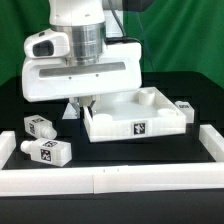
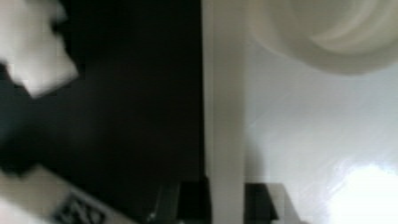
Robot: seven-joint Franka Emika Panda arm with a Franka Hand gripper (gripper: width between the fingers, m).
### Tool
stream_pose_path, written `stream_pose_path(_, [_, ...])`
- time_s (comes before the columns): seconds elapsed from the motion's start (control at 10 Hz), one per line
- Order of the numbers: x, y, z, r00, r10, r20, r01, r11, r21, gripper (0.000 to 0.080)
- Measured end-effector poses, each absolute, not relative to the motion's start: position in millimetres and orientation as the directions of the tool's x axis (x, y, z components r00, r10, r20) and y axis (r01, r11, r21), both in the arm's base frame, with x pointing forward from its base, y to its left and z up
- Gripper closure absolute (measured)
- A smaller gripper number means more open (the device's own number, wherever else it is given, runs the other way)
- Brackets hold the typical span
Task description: Assemble one leg
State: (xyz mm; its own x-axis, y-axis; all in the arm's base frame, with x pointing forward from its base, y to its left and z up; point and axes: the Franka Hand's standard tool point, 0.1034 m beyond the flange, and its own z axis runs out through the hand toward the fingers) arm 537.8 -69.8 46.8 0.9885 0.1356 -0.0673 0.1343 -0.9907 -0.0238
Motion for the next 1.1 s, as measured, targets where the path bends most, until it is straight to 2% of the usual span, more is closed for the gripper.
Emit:
stream_pose_path(0.3, [559, -47, 26.9, 0.996, 0.061, -0.066, 0.06, -0.998, -0.021, 0.0755])
stream_pose_path(0.8, [558, -49, 25.1, 0.995, 0.067, -0.07, 0.066, -0.998, -0.02, 0.0755])
stream_pose_path(1.1, [580, -46, 18.5, 0.999, -0.006, -0.052, -0.008, -0.999, -0.039, 0.0755])
